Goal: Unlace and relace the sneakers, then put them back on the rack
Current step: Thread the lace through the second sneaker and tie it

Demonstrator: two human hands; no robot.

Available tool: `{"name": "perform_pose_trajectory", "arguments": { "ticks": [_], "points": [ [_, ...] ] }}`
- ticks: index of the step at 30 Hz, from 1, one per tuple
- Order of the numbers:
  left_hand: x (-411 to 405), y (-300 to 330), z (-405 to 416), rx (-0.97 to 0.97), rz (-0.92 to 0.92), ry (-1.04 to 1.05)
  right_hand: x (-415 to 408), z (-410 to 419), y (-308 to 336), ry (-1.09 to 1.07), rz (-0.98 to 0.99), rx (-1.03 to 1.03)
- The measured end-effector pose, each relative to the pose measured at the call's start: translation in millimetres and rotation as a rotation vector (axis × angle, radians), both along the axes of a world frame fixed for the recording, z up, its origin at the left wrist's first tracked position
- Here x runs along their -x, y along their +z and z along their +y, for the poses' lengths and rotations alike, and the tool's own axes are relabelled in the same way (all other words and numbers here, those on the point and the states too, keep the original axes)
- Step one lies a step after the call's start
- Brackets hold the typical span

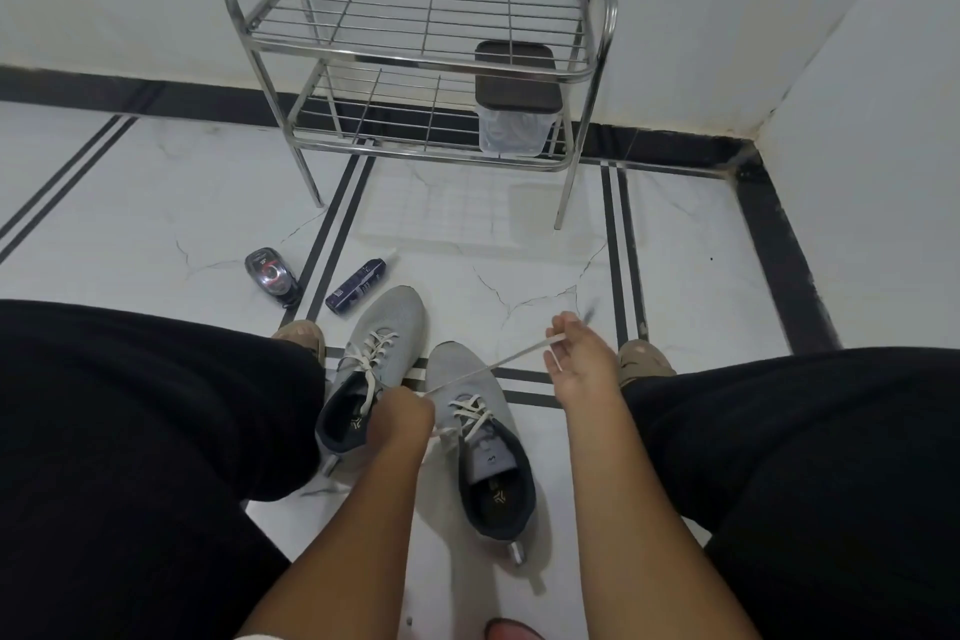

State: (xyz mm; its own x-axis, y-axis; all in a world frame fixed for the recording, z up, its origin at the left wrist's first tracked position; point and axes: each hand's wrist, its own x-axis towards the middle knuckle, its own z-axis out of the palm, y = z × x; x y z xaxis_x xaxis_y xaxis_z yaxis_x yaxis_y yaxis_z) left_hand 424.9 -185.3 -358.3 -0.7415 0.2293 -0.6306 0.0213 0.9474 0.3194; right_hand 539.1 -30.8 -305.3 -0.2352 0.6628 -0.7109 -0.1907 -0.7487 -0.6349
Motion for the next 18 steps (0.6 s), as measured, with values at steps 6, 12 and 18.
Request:
{"name": "perform_pose_trajectory", "arguments": {
  "ticks": [6, 12, 18],
  "points": [
    [-20.3, -5.1, -10.1, 0.032, 0.094, 0.046, -4.1, 5.4, -1.9, 0.236, -0.41, -0.324],
    [-23.0, 11.1, 29.3, -0.553, 0.191, -0.278, 9.1, -19.0, 1.8, 0.714, -0.425, -0.393],
    [-22.4, 11.2, 38.4, -0.703, -0.109, -0.152, 13.4, -12.9, 0.6, 0.813, -0.617, -0.48]
  ]
}}
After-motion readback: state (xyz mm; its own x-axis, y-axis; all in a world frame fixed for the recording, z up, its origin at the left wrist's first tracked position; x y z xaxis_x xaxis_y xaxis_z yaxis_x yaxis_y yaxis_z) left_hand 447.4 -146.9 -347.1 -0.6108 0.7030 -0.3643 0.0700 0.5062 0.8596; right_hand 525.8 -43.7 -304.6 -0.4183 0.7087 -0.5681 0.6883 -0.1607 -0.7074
